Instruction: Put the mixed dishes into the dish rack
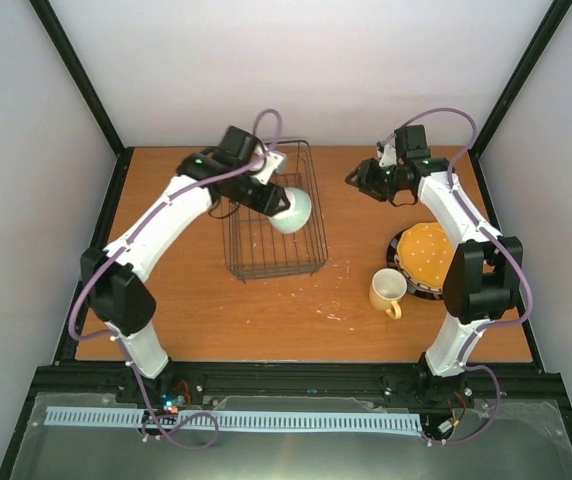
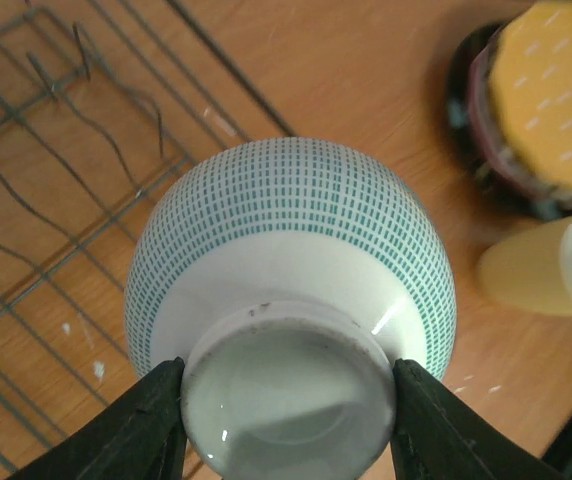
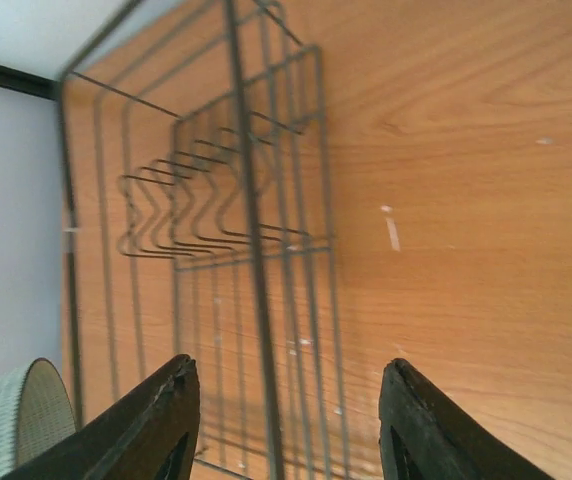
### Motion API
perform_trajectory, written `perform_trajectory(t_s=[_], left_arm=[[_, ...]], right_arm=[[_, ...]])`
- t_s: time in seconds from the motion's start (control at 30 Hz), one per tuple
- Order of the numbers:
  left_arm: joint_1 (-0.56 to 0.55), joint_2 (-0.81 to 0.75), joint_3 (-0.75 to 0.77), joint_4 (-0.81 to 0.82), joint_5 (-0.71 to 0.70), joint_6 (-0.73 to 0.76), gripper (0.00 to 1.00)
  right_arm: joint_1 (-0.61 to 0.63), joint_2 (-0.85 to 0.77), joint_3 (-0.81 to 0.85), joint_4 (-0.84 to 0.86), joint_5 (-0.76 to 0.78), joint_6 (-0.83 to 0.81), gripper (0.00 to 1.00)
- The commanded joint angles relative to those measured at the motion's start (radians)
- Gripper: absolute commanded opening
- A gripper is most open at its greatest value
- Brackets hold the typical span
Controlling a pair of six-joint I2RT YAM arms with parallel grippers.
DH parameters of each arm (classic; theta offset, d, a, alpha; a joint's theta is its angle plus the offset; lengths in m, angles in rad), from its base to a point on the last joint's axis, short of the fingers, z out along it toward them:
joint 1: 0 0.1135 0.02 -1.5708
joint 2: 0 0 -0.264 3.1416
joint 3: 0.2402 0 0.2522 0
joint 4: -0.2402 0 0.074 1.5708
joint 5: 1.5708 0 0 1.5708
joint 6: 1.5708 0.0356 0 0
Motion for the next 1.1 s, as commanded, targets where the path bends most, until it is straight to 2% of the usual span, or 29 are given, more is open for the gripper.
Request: perform_trajectory(t_s=[0.0,0.17,0.43,1.07], left_arm=[[-0.096,0.041,0.070,-0.091,-0.279,0.080,0.01],[-0.124,0.098,0.058,-0.090,-0.425,0.083,0.01],[-0.169,0.198,0.028,-0.036,-0.530,0.112,0.01],[-0.212,0.330,0.069,0.066,-0.531,0.138,0.01]], right_arm=[[0.002,0.008,-0.001,-0.135,0.131,-0.088,0.48],[-0.005,0.011,-0.001,-0.131,0.143,-0.105,0.48],[-0.029,0.020,-0.017,-0.105,0.120,-0.120,0.48],[-0.085,0.015,-0.061,-0.081,0.056,-0.150,0.48]])
